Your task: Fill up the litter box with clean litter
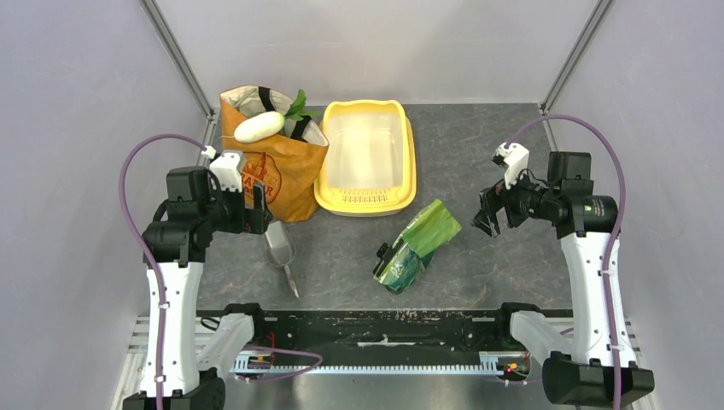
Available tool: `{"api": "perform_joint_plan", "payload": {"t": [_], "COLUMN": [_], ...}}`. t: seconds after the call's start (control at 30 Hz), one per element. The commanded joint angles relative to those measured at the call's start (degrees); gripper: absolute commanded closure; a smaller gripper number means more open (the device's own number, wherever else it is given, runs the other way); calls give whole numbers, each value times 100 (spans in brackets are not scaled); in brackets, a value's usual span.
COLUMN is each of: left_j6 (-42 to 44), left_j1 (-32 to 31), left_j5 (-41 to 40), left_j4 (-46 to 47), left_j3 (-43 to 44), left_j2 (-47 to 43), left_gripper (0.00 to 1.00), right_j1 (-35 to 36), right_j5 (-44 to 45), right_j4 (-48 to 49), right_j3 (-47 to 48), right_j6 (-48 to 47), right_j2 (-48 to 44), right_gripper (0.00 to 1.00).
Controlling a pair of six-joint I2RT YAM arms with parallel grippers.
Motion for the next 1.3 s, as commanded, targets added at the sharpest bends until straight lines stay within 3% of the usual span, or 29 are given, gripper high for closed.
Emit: {"api": "perform_joint_plan", "payload": {"t": [0.0, 0.33, 0.53, 0.73, 0.9, 1.27], "left_j6": [54, 86, 41, -11, -73, 260], "left_j1": [-3, 0, -3, -1, -3, -6], "left_j5": [398, 1158, 1458, 1637, 2007, 2336], "left_j4": [102, 86, 95, 113, 110, 91], "left_j3": [-2, -92, -215, -301, -390, -450], "left_j2": [-49, 36, 35, 58, 26, -159], "left_gripper": [3, 3, 3, 3, 3, 3], "right_j1": [118, 1401, 2904, 4125, 4453, 4461], "right_j5": [-407, -911, -112, 718, 993, 1194], "right_j4": [-355, -1758, -1935, -1706, -1371, -620], "right_j3": [671, 2197, 2366, 1934, 1787, 1606], "right_j6": [-846, -3274, -4185, -4836, -5057, -5013], "right_j2": [229, 1323, 1597, 1800, 2234, 2846], "right_gripper": [1, 1, 1, 1, 5, 6]}}
